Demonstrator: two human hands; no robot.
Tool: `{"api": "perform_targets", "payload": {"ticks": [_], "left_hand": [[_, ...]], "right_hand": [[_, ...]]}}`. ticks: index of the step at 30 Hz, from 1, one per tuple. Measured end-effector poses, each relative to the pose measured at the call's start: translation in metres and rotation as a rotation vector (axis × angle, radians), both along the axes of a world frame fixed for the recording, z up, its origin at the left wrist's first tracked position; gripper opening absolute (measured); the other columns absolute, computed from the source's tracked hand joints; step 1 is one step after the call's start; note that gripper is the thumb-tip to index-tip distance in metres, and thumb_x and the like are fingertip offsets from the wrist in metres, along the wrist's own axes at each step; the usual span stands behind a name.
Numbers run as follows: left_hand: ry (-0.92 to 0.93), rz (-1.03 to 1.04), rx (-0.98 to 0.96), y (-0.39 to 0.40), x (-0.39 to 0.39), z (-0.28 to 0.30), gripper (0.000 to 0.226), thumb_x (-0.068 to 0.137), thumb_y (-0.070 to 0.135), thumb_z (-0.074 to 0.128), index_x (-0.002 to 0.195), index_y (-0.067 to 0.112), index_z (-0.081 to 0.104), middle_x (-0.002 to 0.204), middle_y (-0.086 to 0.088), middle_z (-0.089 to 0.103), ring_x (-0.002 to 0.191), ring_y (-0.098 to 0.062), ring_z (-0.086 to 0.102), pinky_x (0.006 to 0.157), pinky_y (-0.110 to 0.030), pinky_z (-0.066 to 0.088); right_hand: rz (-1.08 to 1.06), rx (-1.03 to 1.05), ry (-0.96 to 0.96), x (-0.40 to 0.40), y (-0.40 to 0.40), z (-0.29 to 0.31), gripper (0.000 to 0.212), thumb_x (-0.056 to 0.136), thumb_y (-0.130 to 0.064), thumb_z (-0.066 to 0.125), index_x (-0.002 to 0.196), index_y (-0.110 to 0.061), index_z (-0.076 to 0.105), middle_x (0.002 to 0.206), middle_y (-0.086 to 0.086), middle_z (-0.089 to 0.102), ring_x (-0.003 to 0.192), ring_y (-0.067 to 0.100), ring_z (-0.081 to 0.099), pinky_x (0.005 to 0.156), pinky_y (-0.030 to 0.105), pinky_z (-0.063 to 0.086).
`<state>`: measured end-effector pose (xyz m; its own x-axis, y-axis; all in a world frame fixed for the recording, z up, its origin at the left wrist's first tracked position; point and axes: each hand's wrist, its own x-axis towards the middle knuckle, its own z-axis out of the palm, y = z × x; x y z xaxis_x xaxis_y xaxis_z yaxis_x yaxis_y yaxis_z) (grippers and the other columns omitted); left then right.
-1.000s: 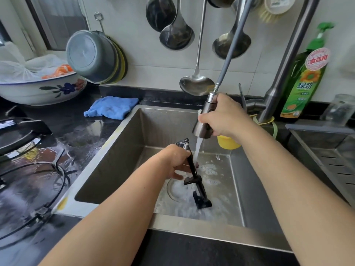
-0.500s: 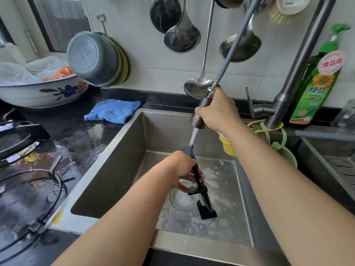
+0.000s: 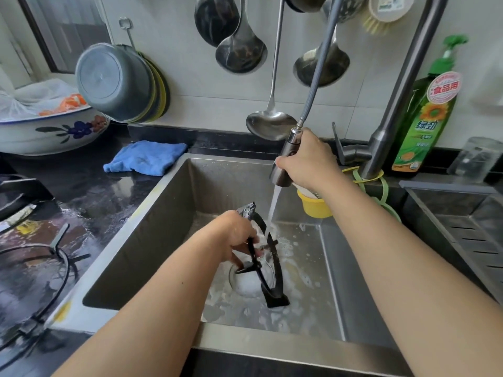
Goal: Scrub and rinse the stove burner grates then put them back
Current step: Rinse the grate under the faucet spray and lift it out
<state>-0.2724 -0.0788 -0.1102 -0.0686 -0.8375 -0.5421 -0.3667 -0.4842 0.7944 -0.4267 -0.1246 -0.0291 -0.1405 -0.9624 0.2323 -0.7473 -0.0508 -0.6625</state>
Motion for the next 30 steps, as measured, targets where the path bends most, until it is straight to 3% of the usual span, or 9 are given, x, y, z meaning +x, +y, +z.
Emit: {"api": "perform_targets", "payload": {"ticks": [3,9,13,16,20,23,26,30], "left_hand": [[-0.049,-0.012,-0.063,-0.003,0.004,-0.002,0.017,0.105,0.003,0.045,0.113,-0.002,0.059,0.091,-0.007,0.073,0.067,-0.023,0.074,0.064,-0.043,0.059],[-0.127,0.032,-0.189,-0.008,-0.002,-0.004,0.025,0.105,0.005,0.040,0.113,0.004,0.064,0.091,-0.009,0.076,0.062,-0.024,0.067,0.058,-0.036,0.056],[-0.060,0.117,-0.241,-0.011,0.000,-0.007,0.030,0.104,0.000,0.039,0.113,0.008,0.066,0.090,-0.011,0.073,0.064,-0.025,0.060,0.067,-0.037,0.057],[0.002,0.161,-0.281,-0.014,0.002,-0.009,0.029,0.106,0.003,0.040,0.110,0.009,0.068,0.089,-0.010,0.072,0.064,-0.025,0.059,0.074,-0.043,0.061],[0.129,0.171,-0.254,-0.012,0.005,-0.006,0.026,0.107,0.004,0.042,0.116,0.004,0.065,0.094,-0.014,0.074,0.058,-0.024,0.063,0.064,-0.037,0.060],[0.192,0.157,-0.233,-0.008,0.006,-0.002,0.024,0.105,-0.002,0.041,0.115,0.002,0.063,0.097,-0.017,0.070,0.059,-0.028,0.060,0.069,-0.042,0.063],[0.164,0.141,-0.222,-0.009,0.007,-0.004,0.025,0.104,-0.003,0.041,0.113,0.000,0.064,0.094,-0.016,0.070,0.060,-0.029,0.060,0.078,-0.048,0.061],[0.076,0.106,-0.194,-0.009,0.004,-0.007,0.024,0.104,-0.001,0.043,0.105,-0.001,0.067,0.088,-0.016,0.067,0.057,-0.026,0.057,0.072,-0.044,0.061]], "right_hand": [[0.013,0.009,0.003,-0.007,0.003,0.000,0.041,0.081,-0.033,0.075,0.111,-0.023,0.048,0.110,0.004,0.061,0.096,0.029,0.058,0.079,0.034,0.046],[0.130,0.040,-0.182,-0.004,0.008,-0.003,0.043,0.077,-0.029,0.076,0.112,-0.025,0.051,0.103,0.000,0.060,0.095,0.028,0.063,0.080,0.049,0.060],[0.221,0.091,-0.265,0.000,0.010,0.000,0.042,0.081,-0.021,0.076,0.114,-0.024,0.050,0.106,0.001,0.061,0.097,0.027,0.066,0.081,0.047,0.061],[0.262,0.133,-0.345,0.002,0.014,0.004,0.041,0.081,-0.017,0.076,0.112,-0.025,0.050,0.109,0.004,0.061,0.097,0.028,0.068,0.073,0.044,0.063],[0.309,0.186,-0.409,0.004,0.018,0.009,0.036,0.080,-0.015,0.077,0.106,-0.024,0.053,0.112,0.006,0.063,0.096,0.029,0.070,0.069,0.043,0.064],[0.358,0.235,-0.413,0.003,0.022,0.013,0.036,0.082,-0.012,0.076,0.109,-0.020,0.055,0.109,0.007,0.066,0.093,0.025,0.072,0.069,0.043,0.064],[0.381,0.260,-0.424,0.001,0.022,0.015,0.036,0.082,-0.011,0.076,0.110,-0.019,0.056,0.108,0.008,0.067,0.091,0.024,0.072,0.070,0.043,0.064],[0.312,0.180,-0.418,0.000,0.017,0.007,0.039,0.081,-0.012,0.077,0.109,-0.023,0.053,0.110,0.005,0.064,0.094,0.026,0.070,0.067,0.042,0.064]]}}
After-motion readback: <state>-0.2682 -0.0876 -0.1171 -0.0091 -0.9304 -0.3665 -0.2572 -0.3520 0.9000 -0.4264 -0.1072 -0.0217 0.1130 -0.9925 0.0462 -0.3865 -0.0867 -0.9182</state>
